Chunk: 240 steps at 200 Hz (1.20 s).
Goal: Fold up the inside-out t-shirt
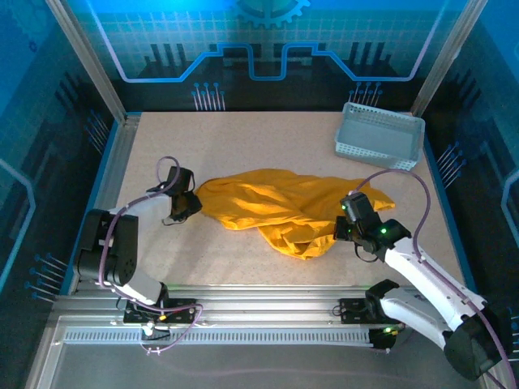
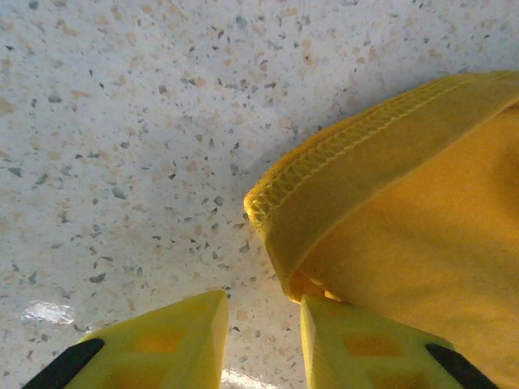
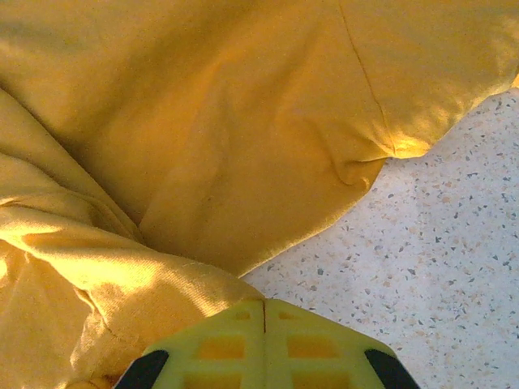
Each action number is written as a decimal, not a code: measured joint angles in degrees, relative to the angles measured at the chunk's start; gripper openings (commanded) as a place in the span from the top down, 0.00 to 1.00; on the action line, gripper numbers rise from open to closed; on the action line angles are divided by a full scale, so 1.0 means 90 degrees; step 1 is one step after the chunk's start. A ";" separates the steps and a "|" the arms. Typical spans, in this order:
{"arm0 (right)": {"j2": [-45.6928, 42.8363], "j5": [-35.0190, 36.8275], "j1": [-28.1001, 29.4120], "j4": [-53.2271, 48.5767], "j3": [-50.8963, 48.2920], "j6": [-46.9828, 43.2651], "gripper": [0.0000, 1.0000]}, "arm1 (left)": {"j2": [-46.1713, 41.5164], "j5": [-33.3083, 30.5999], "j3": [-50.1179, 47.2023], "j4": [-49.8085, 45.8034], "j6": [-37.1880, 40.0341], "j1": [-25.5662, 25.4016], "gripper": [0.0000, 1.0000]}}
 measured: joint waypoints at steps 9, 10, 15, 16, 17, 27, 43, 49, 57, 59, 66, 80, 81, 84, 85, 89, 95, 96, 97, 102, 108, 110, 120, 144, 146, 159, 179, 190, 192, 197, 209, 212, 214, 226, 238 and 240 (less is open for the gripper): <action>-0.0017 -0.0007 0.0000 -0.0002 0.0000 0.0000 1.00 | 0.0063 0.0005 0.0022 0.0002 0.0000 0.0000 0.68; -0.0017 -0.0010 0.0000 -0.0002 0.0000 0.0000 1.00 | 0.0075 0.0005 0.0029 0.0002 0.0000 0.0000 0.68; -0.0029 -0.0010 0.0000 0.0000 0.0000 0.0000 1.00 | 0.0112 0.0007 0.0046 0.0005 0.0000 0.0000 0.68; -0.0029 -0.0010 0.0000 0.0000 0.0000 0.0000 1.00 | 0.0119 0.0007 0.0049 0.0005 0.0000 0.0000 0.68; -0.0029 -0.0010 0.0000 0.0000 0.0000 0.0000 1.00 | 0.0124 0.0007 0.0051 0.0002 0.0000 0.0000 0.68; -0.0039 -0.0034 0.0000 0.0002 0.0000 0.0000 1.00 | 0.0204 0.0007 0.0095 0.0015 0.0000 0.0002 0.68; -0.0041 -0.0080 -0.0005 0.0007 0.0000 0.0000 1.00 | 0.0267 0.0005 0.0177 -0.0029 -0.0022 0.0007 0.68; -0.0041 -0.0083 -0.0005 0.0010 0.0000 0.0000 1.00 | 0.0287 0.0005 0.0202 -0.0029 -0.0032 0.0007 0.68; -0.0041 -0.0102 -0.0005 0.0019 0.0000 0.0000 1.00 | 0.0321 0.0005 0.0236 -0.0051 -0.0046 0.0012 0.68; -0.0044 -0.0102 -0.0005 0.0022 0.0000 0.0000 1.00 | 0.0323 0.0005 0.0245 -0.0056 -0.0049 0.0015 0.69; -0.0051 -0.0104 -0.0005 0.0022 0.0000 0.0000 1.00 | 0.0355 0.0007 0.0279 -0.0083 -0.0068 0.0019 0.69; -0.0068 -0.0104 -0.0005 0.0022 0.0000 0.0000 1.00 | 0.0413 0.0007 0.0357 -0.0160 -0.0114 0.0039 0.69; -0.0070 -0.0104 -0.0005 0.0022 0.0000 0.0000 1.00 | 0.0415 0.0007 0.0362 -0.0165 -0.0114 0.0039 0.69; -0.0073 -0.0104 -0.0005 0.0022 -0.0002 0.0000 1.00 | 0.0427 0.0007 0.0379 -0.0180 -0.0117 0.0041 0.70; -0.0075 -0.0107 -0.0005 0.0024 -0.0002 0.0000 1.00 | 0.0432 0.0007 0.0386 -0.0194 -0.0119 0.0041 0.70; -0.0078 -0.0107 -0.0005 0.0022 -0.0002 0.0000 1.00 | 0.0447 0.0007 0.0403 -0.0197 -0.0119 0.0041 0.71; -0.0090 -0.0107 -0.0005 0.0022 -0.0005 0.0000 1.00 | 0.0474 0.0005 0.0435 -0.0226 -0.0131 0.0041 0.73; -0.0090 -0.0107 -0.0005 0.0022 -0.0005 0.0000 1.00 | 0.0481 0.0005 0.0442 -0.0236 -0.0138 0.0044 0.73; -0.0095 -0.0107 -0.0005 0.0024 -0.0005 0.0000 1.00 | 0.0483 0.0005 0.0447 -0.0240 -0.0141 0.0044 0.73; -0.0102 -0.0107 -0.0005 0.0022 -0.0007 0.0000 1.00 | 0.0503 0.0002 0.0476 -0.0279 -0.0138 0.0049 0.75; -0.0114 -0.0107 -0.0005 0.0022 -0.0007 0.0000 1.00 | 0.0525 0.0002 0.0505 -0.0328 -0.0141 0.0061 0.76; -0.0119 -0.0107 -0.0005 0.0022 -0.0007 0.0000 1.00 | 0.0529 0.0002 0.0515 -0.0342 -0.0153 0.0066 0.76; -0.0136 -0.0107 -0.0005 0.0022 -0.0007 0.0000 1.00 | 0.0576 0.0002 0.0568 -0.0408 -0.0153 0.0095 0.80; -0.0165 -0.0107 -0.0005 0.0022 -0.0007 0.0000 1.00 | 0.0636 0.0000 0.0668 -0.0576 -0.0163 0.0146 0.90; -0.0165 -0.0107 -0.0005 0.0022 -0.0007 0.0000 1.00 | 0.0639 0.0000 0.0670 -0.0578 -0.0160 0.0151 0.90; -0.0172 -0.0104 -0.0005 0.0022 -0.0007 -0.0002 1.00 | 0.0644 0.0002 0.0673 -0.0590 -0.0155 0.0177 0.94; -0.0192 -0.0102 -0.0005 0.0017 -0.0007 -0.0019 1.00 | 0.0614 0.0005 0.0673 -0.0571 -0.0119 0.0185 1.00; -0.0202 -0.0097 -0.0005 0.0012 -0.0007 -0.0036 1.00 | 0.0612 0.0005 0.0673 -0.0364 -0.0107 0.0185 1.00; -0.0202 -0.0097 -0.0010 0.0010 -0.0005 -0.0046 1.00 | 0.0605 0.0005 0.0673 -0.0321 -0.0107 0.0185 1.00; -0.0206 -0.0097 -0.0017 -0.0005 0.0000 -0.0051 1.00 | 0.0576 0.0005 0.0673 -0.0226 -0.0102 0.0185 1.00; -0.0221 -0.0092 -0.0073 -0.0058 0.0029 -0.0097 1.00 | 0.0398 0.0005 0.0670 -0.0102 -0.0087 0.0189 1.00; -0.0221 -0.0087 -0.0097 -0.0078 0.0044 -0.0100 1.00 | 0.0318 0.0005 0.0670 -0.0087 -0.0087 0.0189 1.00; -0.0223 -0.0087 -0.0121 -0.0090 0.0058 -0.0114 1.00 | 0.0284 0.0005 0.0670 -0.0070 -0.0087 0.0192 1.00; -0.0231 -0.0092 -0.0270 -0.0187 0.0180 -0.0168 1.00 | -0.0114 0.0002 0.0663 -0.0032 -0.0087 0.0192 1.00; -0.0233 -0.0097 -0.0486 -0.0299 0.0364 -0.0243 1.00 | -0.0658 -0.0027 0.0622 -0.0002 -0.0087 0.0192 1.00; -0.0233 -0.0104 -0.0534 -0.0321 0.0406 -0.0274 1.00 | -0.0767 -0.0034 0.0614 -0.0002 -0.0087 0.0192 1.00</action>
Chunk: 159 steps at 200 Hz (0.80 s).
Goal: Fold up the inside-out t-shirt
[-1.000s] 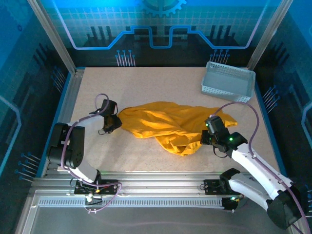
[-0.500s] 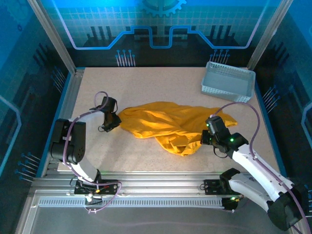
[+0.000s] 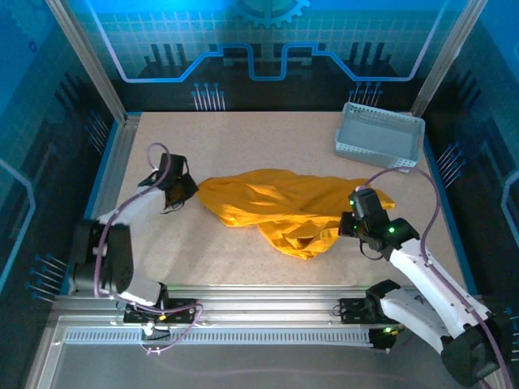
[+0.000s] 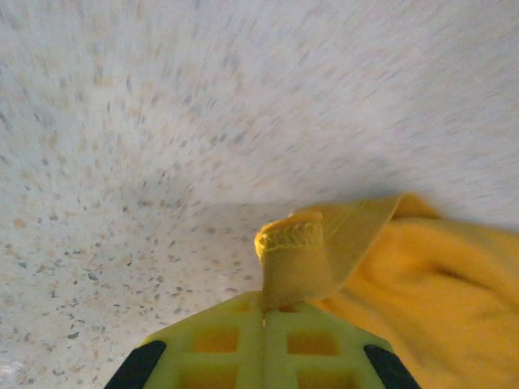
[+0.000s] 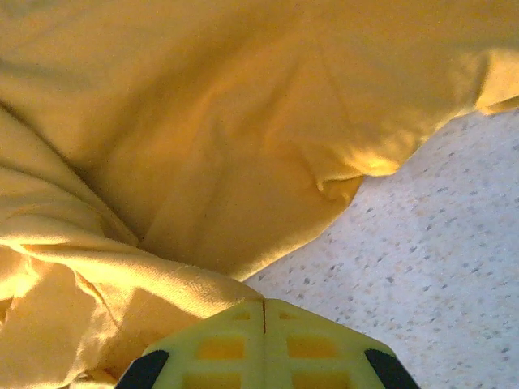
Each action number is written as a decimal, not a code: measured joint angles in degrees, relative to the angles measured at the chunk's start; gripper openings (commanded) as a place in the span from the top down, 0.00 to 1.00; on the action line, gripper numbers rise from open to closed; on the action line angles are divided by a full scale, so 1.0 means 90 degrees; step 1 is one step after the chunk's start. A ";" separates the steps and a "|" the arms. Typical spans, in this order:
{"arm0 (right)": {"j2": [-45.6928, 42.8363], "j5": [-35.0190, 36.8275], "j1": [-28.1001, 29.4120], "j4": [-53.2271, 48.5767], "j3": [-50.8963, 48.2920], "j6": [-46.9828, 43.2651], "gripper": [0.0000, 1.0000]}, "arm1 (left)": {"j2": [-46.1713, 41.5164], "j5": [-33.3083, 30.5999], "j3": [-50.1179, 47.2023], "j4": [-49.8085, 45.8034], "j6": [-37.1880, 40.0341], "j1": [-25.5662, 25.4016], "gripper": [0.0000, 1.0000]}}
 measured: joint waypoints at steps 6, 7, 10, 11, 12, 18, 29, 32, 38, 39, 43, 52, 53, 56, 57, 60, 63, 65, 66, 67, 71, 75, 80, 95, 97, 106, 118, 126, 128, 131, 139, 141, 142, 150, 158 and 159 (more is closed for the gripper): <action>-0.0005 0.0000 -0.0131 -0.0053 0.0124 -0.0051 1.00 | -0.0335 -0.0044 -0.0027 -0.0005 0.0002 0.0000 1.00; -0.0007 -0.0002 -0.0146 -0.0058 0.0138 -0.0058 1.00 | -0.0408 -0.0053 -0.0036 -0.0002 0.0000 0.0000 1.00; -0.0010 0.0002 -0.0214 -0.0080 0.0209 -0.0073 1.00 | -0.0532 -0.0087 -0.0044 -0.0010 0.0000 0.0000 1.00; -0.0012 0.0005 -0.0231 -0.0085 0.0228 -0.0085 1.00 | -0.0631 -0.0104 -0.0049 -0.0022 0.0000 0.0000 1.00; -0.0012 0.0002 -0.0250 -0.0095 0.0245 -0.0097 1.00 | -0.0680 -0.0109 -0.0051 -0.0024 0.0002 0.0000 1.00; -0.0029 0.0000 -0.0393 -0.0138 0.0391 -0.0163 1.00 | -0.1069 -0.0189 -0.0078 -0.0032 0.0002 0.0000 1.00; -0.0063 -0.0049 -0.0685 -0.0219 0.0690 -0.0287 1.00 | -0.1744 -0.0335 -0.0107 -0.0083 0.0012 0.0000 1.00; -0.0073 -0.0061 -0.0767 -0.0243 0.0789 -0.0345 1.00 | -0.1953 -0.0384 -0.0104 -0.0114 0.0027 -0.0002 1.00; -0.0073 -0.0121 -0.0906 -0.0299 0.0969 -0.0408 1.00 | -0.2331 -0.0471 -0.0102 -0.0175 0.0053 -0.0002 1.00; -0.0073 -0.0138 -0.0950 -0.0313 0.1025 -0.0430 1.00 | -0.2382 -0.0481 -0.0100 -0.0177 0.0056 -0.0002 1.00; -0.0073 -0.0172 -0.1039 -0.0325 0.1158 -0.0461 1.00 | -0.2596 -0.0529 -0.0100 -0.0206 0.0087 0.0000 1.00; -0.0068 -0.0270 -0.1183 -0.0355 0.1479 -0.0556 1.00 | -0.3116 -0.0658 -0.0078 -0.0296 0.0119 0.0000 1.00; -0.0068 -0.0289 -0.1202 -0.0362 0.1532 -0.0576 1.00 | -0.3198 -0.0673 -0.0068 -0.0316 0.0121 -0.0002 1.00; -0.0066 -0.0313 -0.1229 -0.0369 0.1620 -0.0590 1.00 | -0.3332 -0.0704 -0.0051 -0.0355 0.0126 -0.0002 1.00; -0.0061 -0.0330 -0.1241 -0.0367 0.1681 -0.0607 1.00 | -0.3368 -0.0709 -0.0046 -0.0364 0.0129 -0.0002 1.00; -0.0053 -0.0362 -0.1260 -0.0374 0.1797 -0.0639 1.00 | -0.3538 -0.0753 -0.0022 -0.0401 0.0146 -0.0002 1.00; -0.0046 -0.0391 -0.1275 -0.0374 0.1911 -0.0665 1.00 | -0.3645 -0.0777 -0.0002 -0.0425 0.0148 -0.0002 1.00; -0.0034 -0.0432 -0.1282 -0.0369 0.1991 -0.0692 1.00 | -0.3730 -0.0801 0.0019 -0.0442 0.0158 -0.0002 1.00; -0.0032 -0.0449 -0.1285 -0.0369 0.2018 -0.0695 1.00 | -0.3757 -0.0806 0.0024 -0.0452 0.0163 -0.0002 1.00; -0.0029 -0.0459 -0.1287 -0.0369 0.2042 -0.0697 1.00 | -0.3784 -0.0814 0.0029 -0.0459 0.0165 -0.0002 1.00; -0.0005 -0.0525 -0.1292 -0.0350 0.2203 -0.0741 1.00 | -0.3910 -0.0848 0.0075 -0.0493 0.0180 -0.0002 1.00; 0.0024 -0.0593 -0.1294 -0.0333 0.2327 -0.0765 1.00 | -0.3995 -0.0877 0.0119 -0.0525 0.0214 0.0000 1.00; 0.0075 -0.0680 -0.1292 -0.0299 0.2455 -0.0789 1.00 | -0.4056 -0.0916 0.0192 -0.0549 0.0255 0.0000 1.00; 0.0306 -0.0959 -0.1292 -0.0129 0.2735 -0.0860 1.00 | -0.3925 -0.0971 0.0415 -0.0573 0.0321 0.0000 1.00; 0.0350 -0.0998 -0.1292 -0.0095 0.2759 -0.0874 1.00 | -0.3864 -0.0967 0.0444 -0.0571 0.0330 0.0000 1.00; 0.0602 -0.1141 -0.1287 0.0022 0.2800 -0.0901 1.00 | -0.3502 -0.0947 0.0551 -0.0566 0.0338 0.0017 1.00; 0.1146 -0.1243 -0.1246 0.0136 0.2854 -0.0925 1.00 | -0.2735 -0.0772 0.0721 -0.0590 0.0333 0.0061 1.00; 0.1639 -0.1282 -0.1197 0.0155 0.2934 -0.0952 1.00 | -0.2106 -0.0568 0.0838 -0.0600 0.0323 0.0112 1.00; 0.1751 -0.1282 -0.1188 0.0153 0.2953 -0.0954 1.00 | -0.1904 -0.0510 0.0865 -0.0600 0.0316 0.0129 1.00; 0.1948 -0.1285 -0.1163 0.0158 0.2997 -0.0957 1.00 | -0.1673 -0.0420 0.0908 -0.0617 0.0311 0.0146 1.00; 0.2567 -0.1275 -0.1100 0.0168 0.3128 -0.0988 0.99 | -0.1025 -0.0197 0.0957 -0.0622 0.0294 0.0182 1.00; 0.2686 -0.1275 -0.1083 0.0168 0.3150 -0.1001 0.99 | -0.0852 -0.0143 0.0957 -0.0627 0.0279 0.0192 1.00; 0.2739 -0.1275 -0.1076 0.0168 0.3164 -0.1003 0.98 | -0.0804 -0.0129 0.0957 -0.0631 0.0279 0.0194 1.00; 0.3254 -0.1241 -0.1005 0.0163 0.3276 -0.1035 0.92 | -0.0328 0.0034 0.0933 -0.0719 0.0260 0.0209 1.00; 0.3633 -0.1205 -0.0930 0.0153 0.3364 -0.1078 0.85 | -0.0036 0.0136 0.0845 -0.0797 0.0245 0.0221 1.00; 0.3670 -0.1202 -0.0920 0.0153 0.3371 -0.1078 0.85 | -0.0022 0.0146 0.0835 -0.0801 0.0240 0.0221 1.00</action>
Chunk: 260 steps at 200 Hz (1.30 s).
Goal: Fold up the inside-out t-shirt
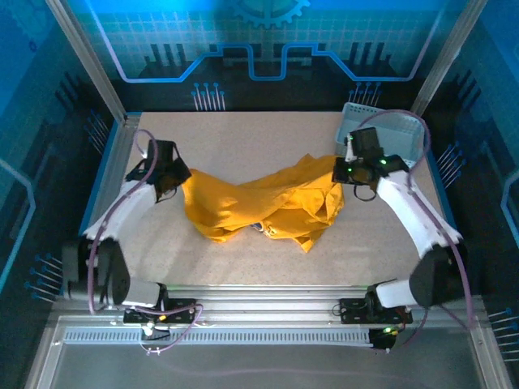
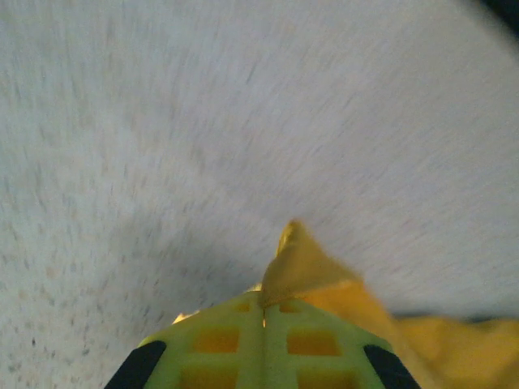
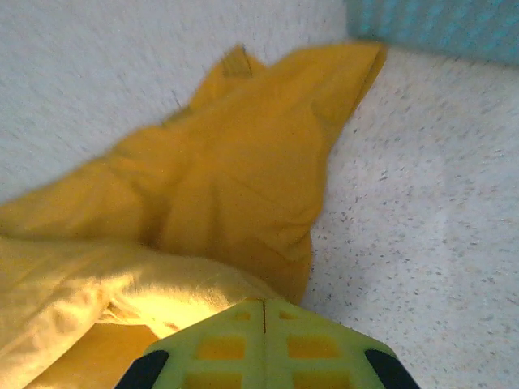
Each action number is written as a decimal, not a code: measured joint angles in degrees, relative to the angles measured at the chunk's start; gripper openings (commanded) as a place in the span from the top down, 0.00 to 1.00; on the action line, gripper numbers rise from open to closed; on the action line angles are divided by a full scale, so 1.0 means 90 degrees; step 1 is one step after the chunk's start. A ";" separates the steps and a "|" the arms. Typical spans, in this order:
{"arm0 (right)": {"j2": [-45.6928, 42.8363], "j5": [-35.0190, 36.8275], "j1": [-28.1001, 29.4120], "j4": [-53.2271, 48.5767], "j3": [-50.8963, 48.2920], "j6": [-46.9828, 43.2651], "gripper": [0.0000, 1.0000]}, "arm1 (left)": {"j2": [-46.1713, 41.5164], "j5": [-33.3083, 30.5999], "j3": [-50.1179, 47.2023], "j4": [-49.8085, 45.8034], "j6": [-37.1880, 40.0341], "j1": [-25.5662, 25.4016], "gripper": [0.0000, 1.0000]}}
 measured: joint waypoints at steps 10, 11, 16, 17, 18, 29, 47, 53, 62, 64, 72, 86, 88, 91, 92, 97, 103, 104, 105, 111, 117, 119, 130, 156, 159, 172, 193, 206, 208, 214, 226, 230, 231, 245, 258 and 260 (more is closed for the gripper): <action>0.0362 0.0036 0.0097 -0.0012 0.0102 -0.0083 0.73 | 0.0070 0.0070 -0.0134 -0.0083 -0.0044 0.0022 1.00; 0.0381 0.0046 0.0102 -0.0017 0.0109 -0.0109 0.71 | 0.0070 0.0075 -0.0143 -0.0083 -0.0046 0.0024 1.00; 0.0505 0.0046 0.0143 -0.0032 0.0168 -0.0100 0.66 | 0.0034 0.0092 -0.0197 -0.0109 -0.0087 0.0051 1.00; 0.0534 0.0056 0.0151 -0.0044 0.0189 -0.0153 0.65 | 0.0029 0.0095 -0.0204 -0.0109 -0.0095 0.0053 1.00; 0.0549 0.0061 0.0155 -0.0051 0.0199 -0.0158 0.65 | 0.0022 0.0097 -0.0211 -0.0109 -0.0097 0.0058 1.00; 0.0731 0.0117 0.0228 -0.0051 0.0335 -0.0148 0.57 | -0.0075 0.0129 -0.0270 -0.0104 -0.0141 0.0160 1.00; 0.0792 0.0328 0.0321 -0.0049 0.0418 -0.0223 0.50 | -0.0231 0.0165 -0.0333 -0.0051 -0.0148 0.0376 1.00; 0.0770 0.0396 0.0350 -0.0061 0.0418 -0.0250 0.48 | -0.0255 0.0172 -0.0340 -0.0051 -0.0146 0.0427 1.00; 0.0695 0.0493 0.0389 -0.0027 0.0362 -0.0243 0.47 | -0.0270 0.0185 -0.0369 -0.0017 -0.0146 0.0469 1.00; 0.0678 0.0505 0.0396 -0.0015 0.0345 -0.0253 0.47 | -0.0270 0.0187 -0.0379 -0.0010 -0.0148 0.0476 1.00; 0.0544 0.0556 0.0423 0.0022 0.0204 -0.0248 0.46 | -0.0270 0.0189 -0.0425 0.0029 -0.0146 0.0483 1.00; 0.0255 0.0619 0.0427 0.0061 -0.0136 -0.0243 0.46 | -0.0270 0.0231 -0.0525 0.0095 -0.0146 0.0481 1.00; 0.0226 0.0619 0.0425 0.0061 -0.0175 -0.0240 0.46 | -0.0270 0.0236 -0.0539 0.0102 -0.0146 0.0481 1.00; 0.0177 0.0619 0.0420 0.0066 -0.0240 -0.0243 0.46 | -0.0270 0.0236 -0.0556 0.0109 -0.0148 0.0481 1.00; 0.0165 0.0619 0.0420 0.0066 -0.0260 -0.0243 0.46 | -0.0270 0.0238 -0.0561 0.0112 -0.0148 0.0481 1.00; 0.0119 0.0610 0.0401 0.0070 -0.0340 -0.0243 0.46 | -0.0270 0.0240 -0.0583 0.0126 -0.0146 0.0481 1.00; 0.0095 0.0580 0.0372 0.0087 -0.0418 -0.0243 0.46 | -0.0267 0.0240 -0.0607 0.0141 -0.0148 0.0481 1.00; 0.0095 0.0563 0.0364 0.0095 -0.0432 -0.0240 0.46 | -0.0267 0.0240 -0.0610 0.0143 -0.0148 0.0481 1.00; 0.0095 0.0563 0.0359 0.0097 -0.0442 -0.0240 0.46 | -0.0267 0.0240 -0.0612 0.0146 -0.0146 0.0481 1.00; 0.0117 0.0505 0.0308 0.0141 -0.0495 -0.0236 0.46 | -0.0267 0.0243 -0.0627 0.0158 -0.0148 0.0481 1.00; 0.0165 0.0447 0.0248 0.0165 -0.0522 -0.0221 0.46 | -0.0267 0.0248 -0.0636 0.0182 -0.0146 0.0481 1.00; 0.0180 0.0427 0.0236 0.0172 -0.0525 -0.0219 0.46 | -0.0267 0.0250 -0.0641 0.0187 -0.0146 0.0481 1.00; 0.0345 0.0362 0.0146 0.0265 -0.0527 -0.0202 0.47 | -0.0267 0.0262 -0.0661 0.0236 -0.0146 0.0481 1.00; 0.1032 0.0306 0.0087 0.0427 -0.0386 -0.0172 0.49 | -0.0267 0.0287 -0.0714 0.0289 -0.0146 0.0481 1.00; 0.1120 0.0308 0.0087 0.0435 -0.0357 -0.0172 0.49 | -0.0267 0.0287 -0.0726 0.0289 -0.0146 0.0481 1.00; 0.1491 0.0323 0.0087 0.0449 -0.0231 -0.0172 0.50 | -0.0267 0.0287 -0.0760 0.0289 -0.0146 0.0481 1.00; 0.1962 0.0406 0.0087 0.0444 -0.0058 -0.0160 0.56 | -0.0267 0.0289 -0.0806 0.0289 -0.0146 0.0486 1.00; 0.2161 0.0452 0.0087 0.0432 0.0032 -0.0146 0.60 | -0.0267 0.0287 -0.0818 0.0289 -0.0146 0.0493 1.00; 0.2188 0.0466 0.0087 0.0427 0.0046 -0.0155 0.61 | -0.0267 0.0287 -0.0818 0.0291 -0.0146 0.0495 1.00; 0.2246 0.0508 0.0090 0.0432 0.0068 -0.0138 0.64 | -0.0267 0.0287 -0.0823 0.0289 -0.0146 0.0498 1.00; 0.2302 0.0597 0.0090 0.0432 0.0095 -0.0143 0.71 | -0.0267 0.0287 -0.0823 0.0299 -0.0146 0.0500 1.00; 0.2305 0.0624 0.0090 0.0430 0.0095 -0.0170 0.74 | -0.0267 0.0287 -0.0823 0.0301 -0.0146 0.0500 1.00; 0.2307 0.0634 0.0090 0.0427 0.0095 -0.0163 0.74 | -0.0267 0.0287 -0.0823 0.0301 -0.0146 0.0500 1.00; 0.2305 0.0743 0.0092 0.0430 0.0109 -0.0155 0.83 | -0.0267 0.0289 -0.0823 0.0306 -0.0146 0.0500 1.00; 0.2300 0.0821 0.0092 0.0418 0.0134 -0.0175 0.90 | -0.0267 0.0287 -0.0823 0.0304 -0.0146 0.0505 1.00; 0.2300 0.0838 0.0092 0.0413 0.0143 -0.0148 0.91 | -0.0267 0.0289 -0.0823 0.0306 -0.0146 0.0505 1.00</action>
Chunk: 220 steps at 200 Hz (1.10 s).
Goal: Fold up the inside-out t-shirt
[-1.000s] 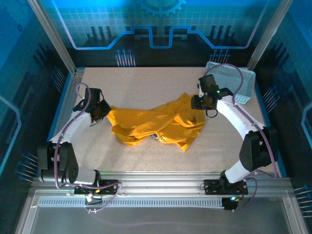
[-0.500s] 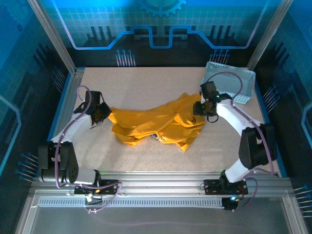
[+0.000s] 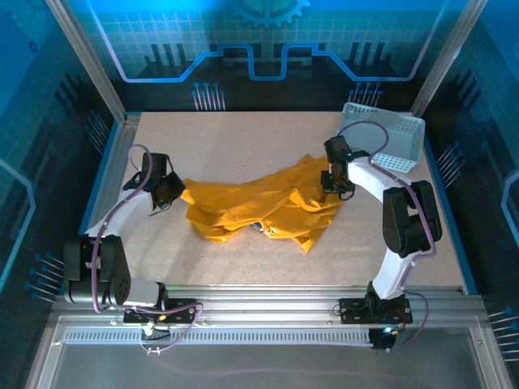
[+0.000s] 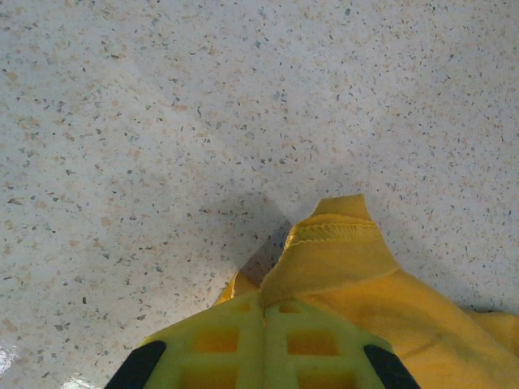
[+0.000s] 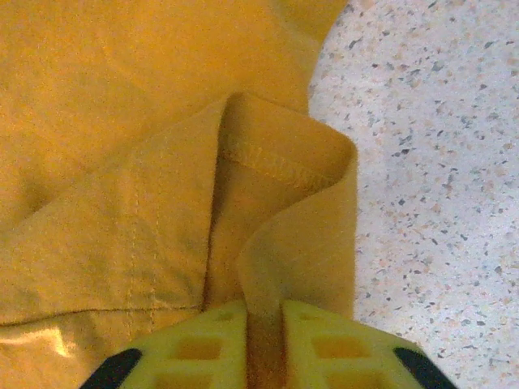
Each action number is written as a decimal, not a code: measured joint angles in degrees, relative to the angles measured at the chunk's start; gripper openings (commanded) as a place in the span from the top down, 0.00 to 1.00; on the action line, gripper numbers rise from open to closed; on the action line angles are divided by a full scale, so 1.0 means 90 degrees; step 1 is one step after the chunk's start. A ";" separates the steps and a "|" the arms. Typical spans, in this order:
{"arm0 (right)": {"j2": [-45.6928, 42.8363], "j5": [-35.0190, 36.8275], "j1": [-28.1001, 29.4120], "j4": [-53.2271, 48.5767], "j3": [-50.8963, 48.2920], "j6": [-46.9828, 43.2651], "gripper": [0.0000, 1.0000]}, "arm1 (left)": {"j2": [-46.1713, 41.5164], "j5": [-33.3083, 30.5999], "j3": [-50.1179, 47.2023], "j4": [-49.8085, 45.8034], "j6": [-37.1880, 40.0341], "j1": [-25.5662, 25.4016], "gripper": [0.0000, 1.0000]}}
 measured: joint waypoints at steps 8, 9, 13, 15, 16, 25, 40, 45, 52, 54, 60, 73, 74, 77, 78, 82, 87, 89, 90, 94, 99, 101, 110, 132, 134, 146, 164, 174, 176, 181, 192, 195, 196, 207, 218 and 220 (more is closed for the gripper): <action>-0.0017 0.0049 0.0002 -0.0022 0.0027 -0.0015 0.92 | 0.0000 0.0000 0.0000 0.0000 0.0000 0.0007 1.00; -0.0022 0.0056 0.0002 -0.0024 0.0027 -0.0024 0.92 | 0.0000 0.0000 0.0000 0.0000 0.0000 0.0007 1.00; -0.0051 0.0085 0.0002 -0.0024 0.0029 -0.0012 0.93 | 0.0000 0.0000 0.0000 -0.0002 0.0000 0.0010 1.00; -0.0066 0.0092 0.0002 -0.0029 0.0029 -0.0017 0.93 | 0.0000 0.0000 0.0000 0.0000 0.0000 0.0012 1.00; -0.0075 0.0097 0.0002 -0.0032 0.0029 -0.0024 0.93 | 0.0000 0.0000 0.0000 0.0000 0.0000 0.0012 1.00; -0.0202 0.0165 0.0002 -0.0075 0.0029 -0.0024 0.93 | -0.0005 0.0000 0.0000 -0.0002 0.0000 0.0024 1.00; -0.0527 0.0265 0.0002 -0.0165 0.0029 -0.0024 0.93 | -0.0034 0.0002 0.0000 -0.0007 0.0000 0.0049 1.00; -0.0661 0.0313 0.0002 -0.0197 0.0032 -0.0027 0.94 | -0.0056 0.0002 0.0000 -0.0010 0.0000 0.0063 1.00; -0.0879 0.0379 0.0002 -0.0243 0.0034 -0.0024 0.95 | -0.0100 0.0002 0.0000 -0.0017 0.0000 0.0083 1.00; -0.0947 0.0386 0.0002 -0.0255 0.0034 -0.0024 0.95 | -0.0117 0.0005 0.0000 -0.0019 0.0000 0.0090 1.00; -0.1166 0.0430 0.0000 -0.0296 0.0034 -0.0007 0.96 | -0.0170 0.0010 0.0000 -0.0024 -0.0002 0.0112 1.00; -0.1654 0.0503 -0.0017 -0.0369 0.0036 -0.0002 0.99 | -0.0308 0.0027 0.0000 -0.0024 0.0000 0.0163 1.00; -0.1681 0.0500 -0.0019 -0.0372 0.0036 -0.0002 0.99 | -0.0325 0.0036 0.0000 -0.0024 -0.0002 0.0165 1.00; -0.1802 0.0515 -0.0034 -0.0393 0.0036 0.0000 1.00 | -0.0364 0.0049 0.0000 -0.0024 -0.0002 0.0175 1.00; -0.1836 0.0515 -0.0041 -0.0393 0.0036 0.0002 1.00 | -0.0376 0.0051 0.0000 -0.0024 -0.0002 0.0180 1.00; -0.1999 0.0517 -0.0056 -0.0420 0.0036 0.0002 1.00 | -0.0430 0.0070 0.0002 -0.0024 -0.0002 0.0199 1.00; -0.2186 0.0495 -0.0102 -0.0427 0.0034 0.0002 1.00 | -0.0495 0.0083 0.0002 -0.0024 -0.0002 0.0216 1.00; -0.2273 0.0495 -0.0124 -0.0447 0.0036 0.0005 1.00 | -0.0525 0.0092 0.0002 -0.0024 -0.0002 0.0226 1.00; -0.2307 0.0493 -0.0136 -0.0447 0.0036 0.0005 1.00 | -0.0537 0.0097 0.0002 -0.0024 -0.0002 0.0231 1.00; -0.2455 0.0457 -0.0192 -0.0454 0.0036 0.0007 1.00 | -0.0607 0.0121 0.0002 -0.0022 -0.0005 0.0253 1.00; -0.2645 0.0408 -0.0272 -0.0474 0.0036 0.0024 1.00 | -0.0685 0.0138 0.0005 -0.0024 -0.0007 0.0270 1.00; -0.2730 0.0372 -0.0313 -0.0478 0.0036 0.0024 1.00 | -0.0724 0.0146 0.0005 -0.0022 -0.0007 0.0284 1.00; -0.3058 0.0250 -0.0493 -0.0510 0.0044 0.0051 1.00 | -0.0886 0.0199 0.0007 -0.0022 -0.0034 0.0330 1.00; -0.3837 -0.0267 -0.0964 -0.0522 0.0087 0.0100 1.00 | -0.1443 0.0311 0.0012 0.0002 -0.0151 0.0418 1.00; -0.3903 -0.0335 -0.1003 -0.0522 0.0095 0.0117 1.00 | -0.1501 0.0323 0.0012 0.0010 -0.0153 0.0423 1.00; -0.4214 -0.0661 -0.1161 -0.0520 0.0148 0.0153 1.00 | -0.1824 0.0350 0.0034 0.0027 -0.0170 0.0430 1.00; -0.4500 -0.1202 -0.1265 -0.0503 0.0146 0.0250 0.99 | -0.2147 0.0381 0.0068 0.0085 -0.0172 0.0435 1.00; -0.4566 -0.1511 -0.1253 -0.0364 -0.0029 0.0325 0.99 | -0.2174 0.0381 0.0068 0.0102 -0.0170 0.0440 1.00; -0.4573 -0.1554 -0.1251 -0.0345 -0.0070 0.0335 0.98 | -0.2169 0.0381 0.0068 0.0102 -0.0170 0.0442 1.00; -0.4592 -0.1681 -0.1241 -0.0240 -0.0248 0.0372 0.98 | -0.2127 0.0376 0.0066 0.0092 -0.0170 0.0447 1.00; -0.4578 -0.1860 -0.1207 -0.0085 -0.0729 0.0464 0.97 | -0.1974 0.0372 0.0032 0.0092 -0.0170 0.0457 1.00; -0.4539 -0.1911 -0.1200 -0.0036 -0.0879 0.0505 0.97 | -0.1911 0.0372 0.0010 0.0092 -0.0170 0.0466 1.00; -0.4529 -0.1923 -0.1197 -0.0024 -0.0920 0.0508 0.97 | -0.1899 0.0374 0.0005 0.0092 -0.0170 0.0469 1.00; -0.4243 -0.2018 -0.1166 0.0068 -0.1450 0.0624 0.95 | -0.1588 0.0374 -0.0080 0.0073 -0.0170 0.0522 1.00; -0.3789 -0.1989 -0.1156 0.0087 -0.1812 0.0719 0.87 | -0.1175 0.0379 -0.0148 0.0049 -0.0170 0.0600 1.00; -0.3699 -0.1970 -0.1156 0.0087 -0.1851 0.0750 0.85 | -0.1073 0.0379 -0.0163 0.0046 -0.0170 0.0619 1.00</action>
